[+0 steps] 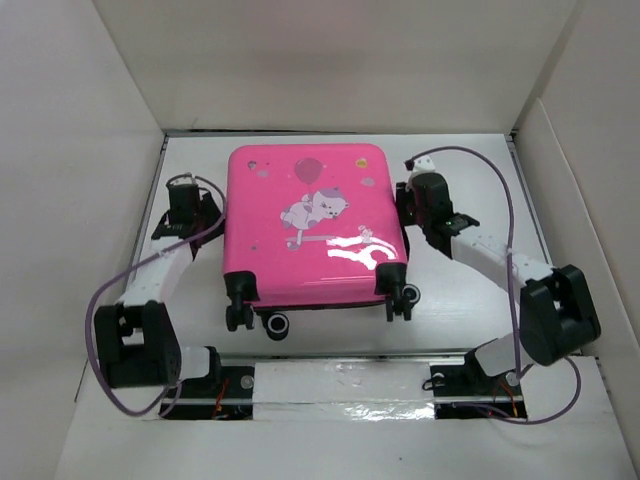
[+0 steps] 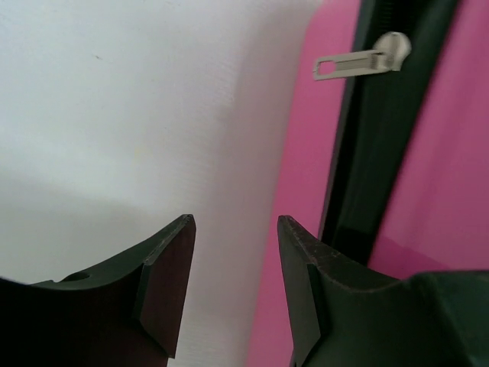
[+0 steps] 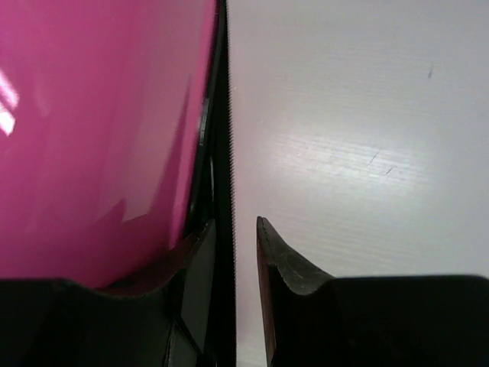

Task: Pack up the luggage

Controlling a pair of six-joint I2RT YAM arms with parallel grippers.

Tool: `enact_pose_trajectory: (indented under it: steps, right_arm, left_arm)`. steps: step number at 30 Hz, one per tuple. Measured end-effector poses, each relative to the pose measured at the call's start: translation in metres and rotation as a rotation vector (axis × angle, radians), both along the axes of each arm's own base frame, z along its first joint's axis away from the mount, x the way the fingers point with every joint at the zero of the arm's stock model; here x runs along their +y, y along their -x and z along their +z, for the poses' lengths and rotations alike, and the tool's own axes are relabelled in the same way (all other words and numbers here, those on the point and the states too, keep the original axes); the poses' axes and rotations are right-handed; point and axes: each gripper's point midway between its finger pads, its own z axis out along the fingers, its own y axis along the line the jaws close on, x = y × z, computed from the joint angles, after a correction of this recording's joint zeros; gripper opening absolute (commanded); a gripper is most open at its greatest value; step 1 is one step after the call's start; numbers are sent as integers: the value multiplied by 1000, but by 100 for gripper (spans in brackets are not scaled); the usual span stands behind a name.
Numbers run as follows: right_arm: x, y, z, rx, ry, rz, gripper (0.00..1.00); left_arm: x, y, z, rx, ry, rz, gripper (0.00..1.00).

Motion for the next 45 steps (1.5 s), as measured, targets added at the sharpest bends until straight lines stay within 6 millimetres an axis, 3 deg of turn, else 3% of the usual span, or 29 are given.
enact_pose_trajectory:
  steps: [3, 7, 10, 11, 14, 17, 19, 22, 23, 24, 26, 27, 31, 34, 36, 39, 41, 43, 45]
  right_arm:
    - [-3, -36, 2, 20, 31, -21, 35]
    - [14, -106, 13, 31, 69, 41, 35]
    - [34, -164, 42, -32, 47, 74, 54]
    - [38, -178, 54, -61, 30, 81, 65]
    - [40, -189, 96, -103, -33, 94, 79]
    - [41, -166, 142, -144, -83, 131, 75]
    - [31, -130, 172, -187, -106, 135, 71]
    - [4, -51, 186, -236, -135, 113, 46]
    - [-6, -25, 192, -273, -150, 100, 22]
    - [-13, 0, 196, -308, -163, 96, 10]
    - [-22, 47, 200, -360, -195, 92, 0]
    - [-26, 65, 200, -387, -211, 88, 0]
    - [-46, 112, 166, -401, -242, 36, 0]
    - [-58, 119, 125, -331, -226, -27, 0]
    - [-60, 119, 90, -255, -204, -48, 0]
    - [-58, 117, 46, -134, -167, -61, 0]
    - [-55, 117, 22, -64, -143, -61, 0]
    - [-52, 119, 8, -27, -132, -52, 1]
    - [-48, 121, 3, -18, -133, -39, 1]
  left_arm:
    - [-10, 20, 4, -53, -7, -7, 46]
    - [-28, 59, -2, -99, 29, -27, 46]
    - [-50, 87, -4, -134, 111, -77, 46]
    - [-56, 92, -4, -146, 133, -85, 46]
    - [-66, 104, -4, -148, 192, -100, 47]
    - [-78, 106, 2, -157, 231, -136, 50]
    - [-83, 107, 7, -161, 243, -150, 53]
    - [-87, 101, 23, -201, 273, -148, 51]
    - [-88, 98, 31, -221, 284, -145, 50]
    - [-88, 93, 41, -248, 287, -142, 49]
    - [-87, 85, 67, -323, 291, -127, 43]
    - [-84, 81, 84, -379, 295, -112, 40]
    - [-71, 70, 165, -656, 317, -37, 14]
    - [-61, 55, 224, -808, 329, 30, 9]
    - [-61, 28, 266, -861, 341, 52, 9]
    - [-70, -39, 305, -877, 335, 62, 21]
    - [-71, -89, 304, -839, 298, 75, 24]
    - [-64, -139, 279, -761, 224, 96, 39]
    - [-48, -176, 243, -664, 142, 110, 40]
